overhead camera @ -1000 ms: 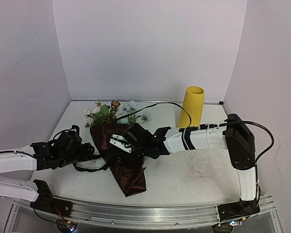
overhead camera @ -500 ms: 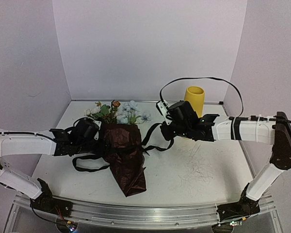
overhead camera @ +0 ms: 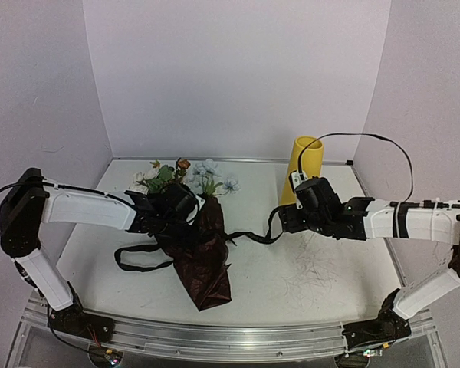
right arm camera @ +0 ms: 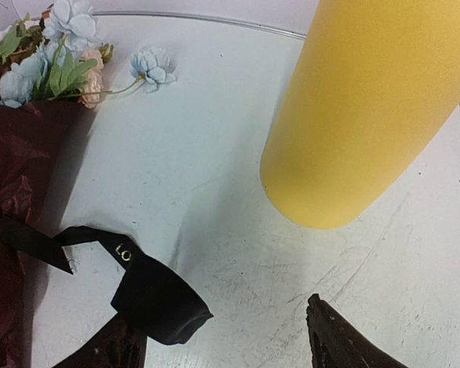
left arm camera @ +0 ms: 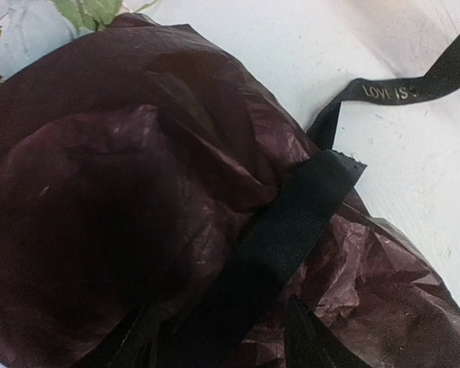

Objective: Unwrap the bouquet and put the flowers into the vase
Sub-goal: Untie the ribbon from the wrapping paper.

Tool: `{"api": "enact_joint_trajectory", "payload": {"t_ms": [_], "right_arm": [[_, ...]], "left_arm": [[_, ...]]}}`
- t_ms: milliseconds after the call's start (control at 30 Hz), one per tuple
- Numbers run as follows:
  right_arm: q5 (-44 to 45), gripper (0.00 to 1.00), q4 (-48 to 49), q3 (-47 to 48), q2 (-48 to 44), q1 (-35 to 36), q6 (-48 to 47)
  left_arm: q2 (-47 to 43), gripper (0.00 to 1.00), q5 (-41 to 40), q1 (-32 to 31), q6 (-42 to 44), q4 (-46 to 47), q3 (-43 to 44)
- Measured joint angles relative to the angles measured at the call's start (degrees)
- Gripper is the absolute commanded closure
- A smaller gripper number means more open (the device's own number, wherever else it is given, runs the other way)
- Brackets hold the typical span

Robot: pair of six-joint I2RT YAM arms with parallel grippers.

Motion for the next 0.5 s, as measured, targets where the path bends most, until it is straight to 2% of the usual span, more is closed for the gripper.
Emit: {"api": "enact_joint_trajectory", "payload": {"t_ms": [100, 300, 333, 500], "right_arm": [[-0.04, 0.25, 0.47, 0.00, -0.86, 0.00, 0.21], [-0.65, 0.25, 0.63, 0.01, -0.53, 0.00, 0.24], [-0.80, 0.24, 0.64, 0.02, -0.29, 0.00, 0.24], [-1.92, 0.23, 0.72, 0.02, 0.90, 0.00, 0.22]], "left_arm": [[2.55, 0.49, 0.08, -0.45, 1.26, -1.35, 1.05], [4.83, 0.97, -5.23, -1.85, 0.96, -4.61, 2.37], [4.94, 1.00, -6.92, -2.06, 0.48, -4.93, 2.71], [2.92, 1.00, -11.59, -2.32, -2.83, -6.18, 2.93]]}}
